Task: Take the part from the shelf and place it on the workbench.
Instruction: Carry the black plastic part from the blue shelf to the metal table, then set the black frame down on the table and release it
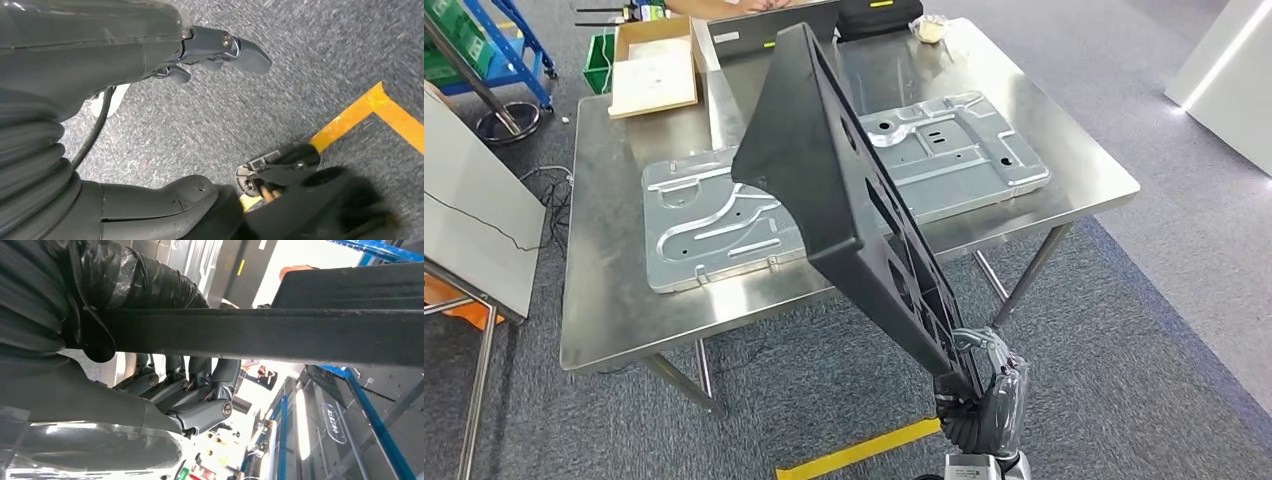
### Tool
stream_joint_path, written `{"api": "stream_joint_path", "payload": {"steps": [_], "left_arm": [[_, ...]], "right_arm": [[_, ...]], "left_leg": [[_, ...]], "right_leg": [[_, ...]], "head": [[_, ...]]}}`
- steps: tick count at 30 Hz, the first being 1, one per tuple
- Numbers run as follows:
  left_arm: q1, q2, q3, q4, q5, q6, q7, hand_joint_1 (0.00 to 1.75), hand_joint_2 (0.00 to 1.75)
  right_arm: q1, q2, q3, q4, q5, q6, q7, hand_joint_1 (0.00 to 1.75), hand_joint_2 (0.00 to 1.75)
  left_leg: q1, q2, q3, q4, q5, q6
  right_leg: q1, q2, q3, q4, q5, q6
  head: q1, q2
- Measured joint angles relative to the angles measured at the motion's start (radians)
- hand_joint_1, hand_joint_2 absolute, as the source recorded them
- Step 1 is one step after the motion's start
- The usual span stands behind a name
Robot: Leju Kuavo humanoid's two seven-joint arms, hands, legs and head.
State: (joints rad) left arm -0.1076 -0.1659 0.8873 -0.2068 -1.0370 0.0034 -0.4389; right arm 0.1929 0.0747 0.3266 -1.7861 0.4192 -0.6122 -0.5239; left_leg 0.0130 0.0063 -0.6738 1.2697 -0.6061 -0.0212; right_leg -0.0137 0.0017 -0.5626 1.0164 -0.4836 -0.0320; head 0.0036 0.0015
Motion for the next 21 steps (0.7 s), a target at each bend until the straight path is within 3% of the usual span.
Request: {"api": "stream_joint_path", "payload": {"steps": [1,2,4,6,8,11,13,15,16,17,18,19,21], "left_arm": [[0.002,0.000,0.000,0.000,0.000,0.000,0.000,0.00,1.75],[0.003,0.000,0.000,0.000,-0.001,0.000,0.000,0.00,1.75],[0.004,0.001,0.000,0.000,0.000,0.000,-0.001,0.00,1.75],[0.003,0.005,0.000,0.000,0.000,0.001,-0.001,0.00,1.75],[0.003,0.008,0.000,0.000,0.002,0.001,-0.002,0.00,1.75],[0.006,0.007,0.000,0.000,0.002,0.001,-0.003,0.00,1.75],[0.005,0.007,0.000,0.000,0.002,0.001,-0.003,0.00,1.75],[0.003,0.007,0.000,0.000,0.002,0.001,-0.003,0.00,1.75],[0.004,0.007,0.000,0.000,0.002,0.001,-0.003,0.00,1.75],[0.005,0.007,0.000,0.000,0.002,0.001,-0.003,0.00,1.75],[0.006,0.007,0.000,0.000,0.002,0.001,-0.003,0.00,1.75],[0.008,0.006,0.000,0.000,0.002,0.001,-0.003,0.00,1.75],[0.007,0.006,0.000,0.000,0.002,0.001,-0.003,0.00,1.75]], "right_arm": [[0.002,0.000,-0.002,0.000,0.000,0.000,0.000,1.75,1.75],[0.004,0.001,-0.005,0.000,0.000,0.000,0.000,1.75,1.75],[0.006,0.003,-0.009,-0.002,0.000,0.000,-0.001,1.75,1.75],[0.006,0.006,-0.012,-0.004,0.000,0.000,-0.003,1.75,1.75],[0.008,0.007,-0.013,-0.006,0.000,0.000,-0.004,1.75,1.75],[0.011,0.007,-0.016,-0.009,0.000,0.000,-0.007,1.75,1.75],[0.009,0.007,-0.017,-0.012,0.000,0.000,-0.009,1.75,1.75],[0.012,0.007,-0.018,-0.013,0.000,0.000,-0.010,1.75,1.75],[0.014,0.007,-0.018,-0.013,-0.001,0.000,-0.009,1.75,1.75],[0.016,0.007,-0.019,-0.013,-0.001,0.000,-0.009,1.75,1.75],[0.017,0.007,-0.019,-0.013,-0.002,0.000,-0.009,1.75,1.75],[0.017,0.007,-0.020,-0.013,-0.002,0.000,-0.009,1.75,1.75],[0.017,0.007,-0.021,-0.014,-0.002,0.001,-0.011,1.75,1.75]], "left_leg": [[0.000,0.000,-0.021,0.031,0.001,0.002],[-0.002,0.000,-0.021,0.021,0.024,0.006],[-0.008,-0.002,0.031,-0.108,0.108,0.026],[-0.018,-0.002,0.085,-0.227,0.152,0.050],[-0.024,0.000,0.103,-0.264,0.148,0.064],[-0.015,-0.003,0.138,-0.298,0.151,0.069],[-0.010,-0.002,0.159,-0.310,0.148,0.073],[-0.008,-0.003,0.168,-0.311,0.139,0.074],[-0.008,-0.003,0.175,-0.311,0.132,0.071],[-0.006,-0.003,0.183,-0.310,0.126,0.068],[-0.003,-0.003,0.194,-0.309,0.117,0.062],[-0.001,-0.003,0.202,-0.308,0.107,0.056],[0.000,-0.004,0.216,-0.300,0.087,0.041]], "right_leg": [[0.003,0.001,0.004,0.001,-0.004,-0.001],[0.006,0.003,0.010,0.001,-0.008,-0.002],[0.011,0.005,0.027,0.001,-0.020,-0.002],[0.013,0.006,0.038,-0.001,-0.029,0.004],[0.012,0.005,0.043,0.001,-0.026,0.016],[0.013,0.003,0.040,0.030,-0.031,0.029],[0.011,0.003,-0.007,0.118,-0.071,0.036],[0.004,0.003,-0.093,0.238,-0.117,0.047],[-0.001,0.003,-0.125,0.271,-0.122,0.052],[-0.005,0.002,-0.138,0.264,-0.103,0.057],[-0.010,0.001,-0.130,0.221,-0.065,0.062],[-0.015,-0.002,-0.109,0.151,-0.012,0.066],[-0.015,-0.004,-0.075,0.039,0.049,0.062]], "head": [[0.000,0.000],[0.000,0.000],[0.000,0.000],[0.000,0.000],[0.000,0.000],[0.000,0.000],[0.000,0.000],[0.000,0.000],[0.000,0.000],[0.000,0.000],[0.000,0.000],[0.000,0.000],[0.000,0.000]]}}
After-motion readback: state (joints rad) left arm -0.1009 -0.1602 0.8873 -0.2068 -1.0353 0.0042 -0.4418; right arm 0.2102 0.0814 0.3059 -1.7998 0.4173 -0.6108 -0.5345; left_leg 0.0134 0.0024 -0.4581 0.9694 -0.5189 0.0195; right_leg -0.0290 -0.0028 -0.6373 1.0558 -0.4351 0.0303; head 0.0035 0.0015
